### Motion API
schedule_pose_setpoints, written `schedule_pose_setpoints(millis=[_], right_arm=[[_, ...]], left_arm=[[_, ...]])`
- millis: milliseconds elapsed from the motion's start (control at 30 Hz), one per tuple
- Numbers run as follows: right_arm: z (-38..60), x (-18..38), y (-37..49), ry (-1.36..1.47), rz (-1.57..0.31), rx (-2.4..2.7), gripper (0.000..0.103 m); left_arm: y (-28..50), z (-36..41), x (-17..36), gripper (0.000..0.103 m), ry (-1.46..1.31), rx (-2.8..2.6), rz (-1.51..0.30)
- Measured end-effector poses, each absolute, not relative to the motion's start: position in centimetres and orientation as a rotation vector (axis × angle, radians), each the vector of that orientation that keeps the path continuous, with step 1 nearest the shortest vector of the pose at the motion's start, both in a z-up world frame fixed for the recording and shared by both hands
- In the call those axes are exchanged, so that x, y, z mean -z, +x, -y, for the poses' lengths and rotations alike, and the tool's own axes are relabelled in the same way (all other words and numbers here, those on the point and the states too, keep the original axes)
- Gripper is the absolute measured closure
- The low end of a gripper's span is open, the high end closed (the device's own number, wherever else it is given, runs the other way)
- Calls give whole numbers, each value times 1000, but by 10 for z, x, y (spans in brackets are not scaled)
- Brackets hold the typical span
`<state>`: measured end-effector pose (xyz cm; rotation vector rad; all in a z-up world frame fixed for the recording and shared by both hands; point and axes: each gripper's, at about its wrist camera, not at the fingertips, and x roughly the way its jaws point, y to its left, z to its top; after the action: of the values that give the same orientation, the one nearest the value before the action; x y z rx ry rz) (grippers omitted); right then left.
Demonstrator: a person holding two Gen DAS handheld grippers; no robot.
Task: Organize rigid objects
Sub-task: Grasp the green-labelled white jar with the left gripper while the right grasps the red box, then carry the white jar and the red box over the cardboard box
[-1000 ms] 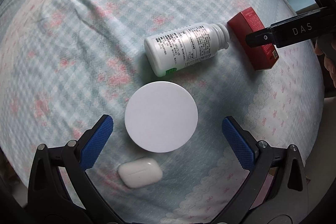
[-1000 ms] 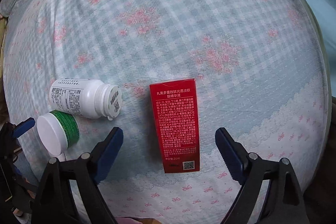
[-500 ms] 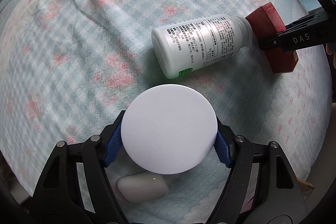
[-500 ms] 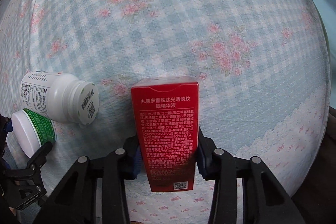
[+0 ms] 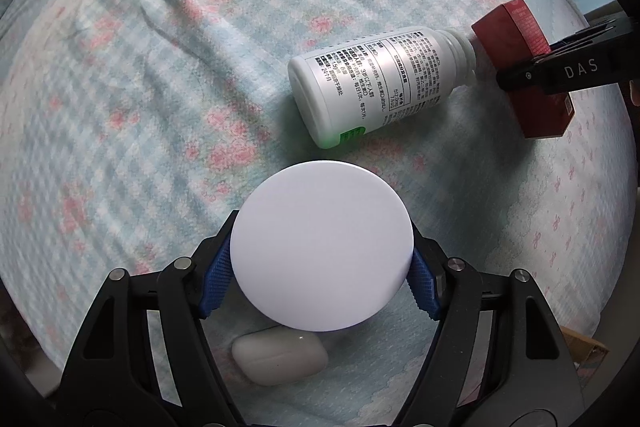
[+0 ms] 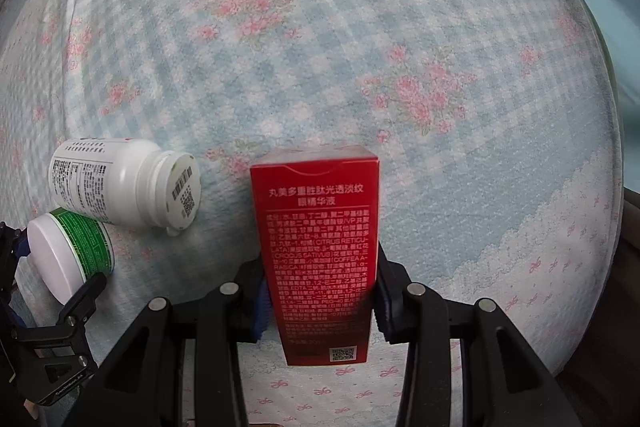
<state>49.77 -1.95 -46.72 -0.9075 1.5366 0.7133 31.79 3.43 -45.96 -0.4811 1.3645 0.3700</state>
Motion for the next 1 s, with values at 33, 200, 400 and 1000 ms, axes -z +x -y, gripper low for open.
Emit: schedule_pose_setpoints(millis=[33,200,400,1000], right_arm=[[22,462,496,-899,-1532,-711,65],[32,427,484,-834,-1514,-699,65],[51,350,464,-707,-1438,-675,65],[197,132,366,-421,-1209,-541,65]], left_arm=[[316,-35,457,33,-482,-369,-1361],[311,-33,429,33,-424,-344,-1329],[309,-24,363,33,-299,-254,-1262],[276,79,145,33,-14,117,-1033]])
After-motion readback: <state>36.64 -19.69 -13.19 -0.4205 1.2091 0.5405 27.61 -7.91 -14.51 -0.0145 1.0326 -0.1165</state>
